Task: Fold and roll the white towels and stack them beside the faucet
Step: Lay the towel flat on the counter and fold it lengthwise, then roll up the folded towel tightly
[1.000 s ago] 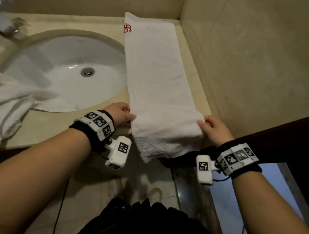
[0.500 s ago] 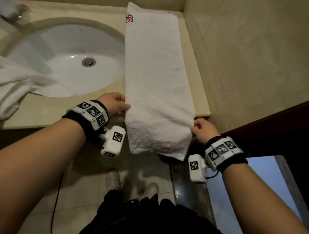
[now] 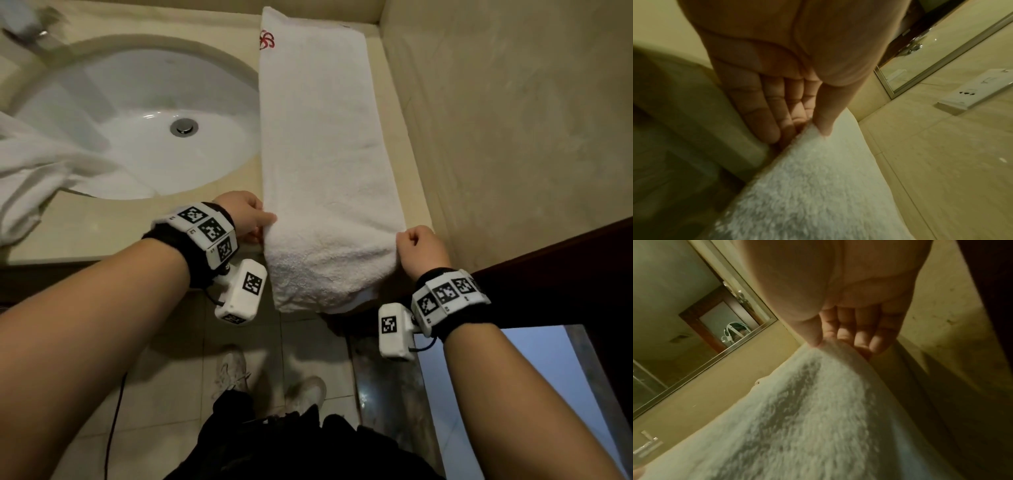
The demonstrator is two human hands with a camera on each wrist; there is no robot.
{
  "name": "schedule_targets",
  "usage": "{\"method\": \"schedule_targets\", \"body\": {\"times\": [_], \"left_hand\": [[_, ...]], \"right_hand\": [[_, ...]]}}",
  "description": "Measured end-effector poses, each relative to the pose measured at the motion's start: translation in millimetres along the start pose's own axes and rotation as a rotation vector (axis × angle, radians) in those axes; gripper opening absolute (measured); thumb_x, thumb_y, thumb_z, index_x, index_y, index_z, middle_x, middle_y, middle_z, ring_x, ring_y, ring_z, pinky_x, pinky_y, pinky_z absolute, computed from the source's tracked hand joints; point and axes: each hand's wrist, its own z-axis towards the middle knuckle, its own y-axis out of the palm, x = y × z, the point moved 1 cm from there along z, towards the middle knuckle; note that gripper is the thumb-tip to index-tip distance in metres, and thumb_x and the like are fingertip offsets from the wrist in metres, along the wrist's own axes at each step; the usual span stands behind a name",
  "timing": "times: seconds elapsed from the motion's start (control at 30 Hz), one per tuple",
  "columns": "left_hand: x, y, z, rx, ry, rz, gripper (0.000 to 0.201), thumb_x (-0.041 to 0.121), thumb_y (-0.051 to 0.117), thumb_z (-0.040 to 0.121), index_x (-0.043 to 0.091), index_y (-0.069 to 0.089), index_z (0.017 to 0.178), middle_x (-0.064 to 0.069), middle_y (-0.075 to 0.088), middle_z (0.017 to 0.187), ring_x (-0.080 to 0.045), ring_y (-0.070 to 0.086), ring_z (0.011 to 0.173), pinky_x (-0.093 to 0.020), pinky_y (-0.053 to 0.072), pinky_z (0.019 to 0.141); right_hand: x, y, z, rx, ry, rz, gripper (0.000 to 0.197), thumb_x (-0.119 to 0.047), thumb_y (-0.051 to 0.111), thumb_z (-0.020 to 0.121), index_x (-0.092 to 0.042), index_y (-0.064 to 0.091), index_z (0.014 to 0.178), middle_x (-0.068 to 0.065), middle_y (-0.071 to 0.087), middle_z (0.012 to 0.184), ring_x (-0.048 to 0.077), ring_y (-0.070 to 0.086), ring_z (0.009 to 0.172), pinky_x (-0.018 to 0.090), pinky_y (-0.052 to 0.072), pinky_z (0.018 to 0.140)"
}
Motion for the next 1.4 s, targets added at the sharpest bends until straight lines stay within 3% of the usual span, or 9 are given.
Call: {"method": "schedule_targets", "body": {"times": [0.1,0.17,0.33,0.5,0.63,0.7,0.83,1.07,1.4], "left_hand": [[4.2,-0.3,0.4,0.025,-0.011,0.023,0.032,0.032,0.06,0.086,0.012,0.047,0.065,-0.007,0.053,0.062,-0.019,0.053,0.056,-0.03,0.052,0.06],[9.1,0.3,1.6,0.069,0.009,0.08,0.035,0.035,0.058,0.087,0.013,0.047,0.063,-0.01,0.055,0.068,-0.026,0.056,0.065,-0.035,0.052,0.07],[13.6,1.9,7.8,0.068,-0.016,0.154,0.034,0.016,0.062,0.083,0.014,0.04,0.058,-0.009,0.051,0.063,-0.026,0.054,0.062,-0.033,0.05,0.065],[17.5,-0.1,12.3,0.044,-0.042,0.113,0.036,0.037,0.053,0.089,0.01,0.053,0.066,-0.009,0.059,0.065,-0.03,0.063,0.07,-0.04,0.056,0.078],[19.5,-1.9,19.9,0.02,-0.056,0.137,0.034,0.029,0.053,0.091,0.008,0.051,0.065,-0.012,0.059,0.061,-0.031,0.062,0.064,-0.043,0.058,0.071],[21.5,-7.9,22.6,-0.024,-0.049,0.172,0.035,0.031,0.052,0.091,0.008,0.054,0.066,-0.014,0.063,0.065,-0.029,0.063,0.062,-0.039,0.057,0.067],[40.7,-36.0,37.2,0.064,0.104,0.351,0.022,0.031,0.051,0.09,0.011,0.058,0.084,-0.009,0.069,0.087,-0.025,0.063,0.077,-0.036,0.053,0.084],[106.3,-104.0,112.2,0.184,0.397,0.64,0.036,0.032,0.051,0.09,0.018,0.051,0.124,-0.004,0.051,0.132,-0.022,0.049,0.12,-0.031,0.038,0.098],[182.7,-129.0,272.5,0.064,0.625,0.937,0.062,0.047,0.059,0.079,0.013,0.042,0.129,-0.005,0.043,0.136,-0.025,0.043,0.122,-0.038,0.039,0.102]], "right_hand": [[-2.1,-0.5,6.0,-0.031,0.007,-0.051,0.033,-0.049,0.042,0.089,-0.02,0.045,0.073,-0.002,0.052,0.07,0.022,0.05,0.07,0.03,0.034,0.066],[-8.1,-3.5,13.0,-0.037,-0.017,-0.105,0.033,-0.049,0.043,0.088,-0.019,0.046,0.075,-0.002,0.052,0.07,0.023,0.05,0.07,0.03,0.034,0.065],[-16.9,-5.0,25.7,-0.031,0.013,-0.22,0.019,-0.027,0.04,0.089,-0.011,0.049,0.084,0.008,0.055,0.086,0.027,0.048,0.077,0.03,0.034,0.068],[-32.6,-7.7,40.9,-0.018,0.009,-0.289,0.037,-0.042,0.042,0.091,-0.007,0.053,0.099,0.011,0.061,0.093,0.028,0.051,0.077,0.031,0.036,0.065],[-42.0,-13.2,52.1,-0.077,-0.007,-0.396,0.03,-0.017,0.036,0.094,0.002,0.057,0.104,0.022,0.059,0.113,0.036,0.057,0.099,0.032,0.041,0.074],[-45.5,-17.4,56.2,-0.082,-0.021,-0.419,0.026,-0.011,0.037,0.093,0.001,0.056,0.104,0.022,0.06,0.111,0.036,0.058,0.098,0.031,0.041,0.073],[-81.5,-29.6,73.5,0.002,-0.13,-0.269,0.015,-0.016,0.041,0.091,-0.008,0.053,0.095,0.016,0.064,0.1,0.028,0.054,0.079,0.029,0.039,0.067],[-178.9,-37.2,149.7,-0.046,-0.452,-0.121,0.019,-0.018,0.052,0.089,-0.014,0.06,0.106,0.006,0.063,0.109,0.018,0.056,0.093,0.026,0.041,0.08],[-234.8,-19.9,303.7,-0.165,-0.456,-0.426,0.056,-0.033,0.065,0.081,-0.019,0.044,0.131,0.005,0.045,0.135,0.023,0.043,0.123,0.032,0.034,0.102]]}}
